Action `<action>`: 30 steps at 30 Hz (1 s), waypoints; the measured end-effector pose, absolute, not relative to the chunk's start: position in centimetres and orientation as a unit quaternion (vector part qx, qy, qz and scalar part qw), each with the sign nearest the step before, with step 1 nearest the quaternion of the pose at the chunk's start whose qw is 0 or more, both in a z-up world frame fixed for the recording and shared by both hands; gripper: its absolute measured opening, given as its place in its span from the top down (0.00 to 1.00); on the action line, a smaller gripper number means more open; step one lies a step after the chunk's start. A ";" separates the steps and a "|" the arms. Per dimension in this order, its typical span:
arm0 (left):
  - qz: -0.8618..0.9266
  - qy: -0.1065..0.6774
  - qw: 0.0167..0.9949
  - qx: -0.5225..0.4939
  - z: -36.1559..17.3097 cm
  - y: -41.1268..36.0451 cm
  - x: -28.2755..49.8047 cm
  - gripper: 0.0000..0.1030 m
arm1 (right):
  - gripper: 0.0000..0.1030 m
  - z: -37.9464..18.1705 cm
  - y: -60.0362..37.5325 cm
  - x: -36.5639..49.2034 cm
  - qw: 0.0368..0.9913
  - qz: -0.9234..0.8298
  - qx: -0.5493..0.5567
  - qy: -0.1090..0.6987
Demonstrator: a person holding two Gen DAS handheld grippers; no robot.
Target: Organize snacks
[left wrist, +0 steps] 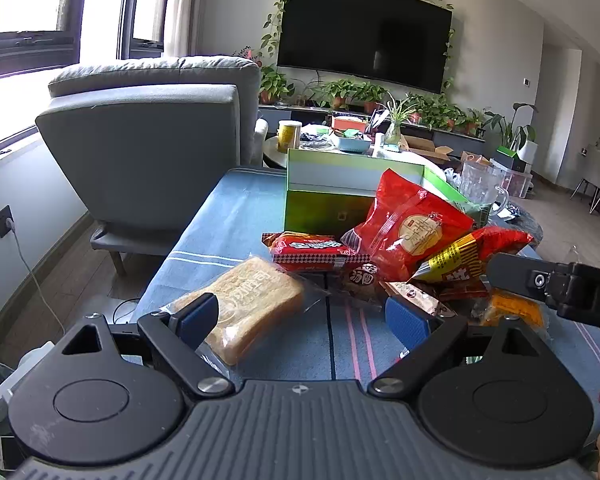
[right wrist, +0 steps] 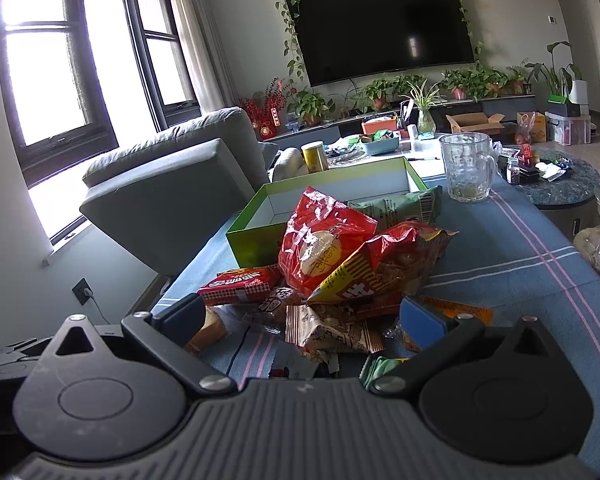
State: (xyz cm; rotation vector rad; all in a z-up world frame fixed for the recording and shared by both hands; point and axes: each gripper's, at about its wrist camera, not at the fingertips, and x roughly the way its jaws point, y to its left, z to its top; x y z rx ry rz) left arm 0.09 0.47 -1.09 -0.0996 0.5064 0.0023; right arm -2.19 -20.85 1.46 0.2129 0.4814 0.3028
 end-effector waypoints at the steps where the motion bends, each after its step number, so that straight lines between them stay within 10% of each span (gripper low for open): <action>1: 0.001 0.251 0.967 -0.050 -1.1 0.5 0.1 0.13 | 0.22 1.4 -20.9 -2.2 0.955 0.149 0.104 0.236; 30: 0.005 0.253 0.966 -0.056 -1.2 0.7 0.1 0.13 | 0.22 1.4 -20.8 -2.2 0.952 0.159 0.107 0.238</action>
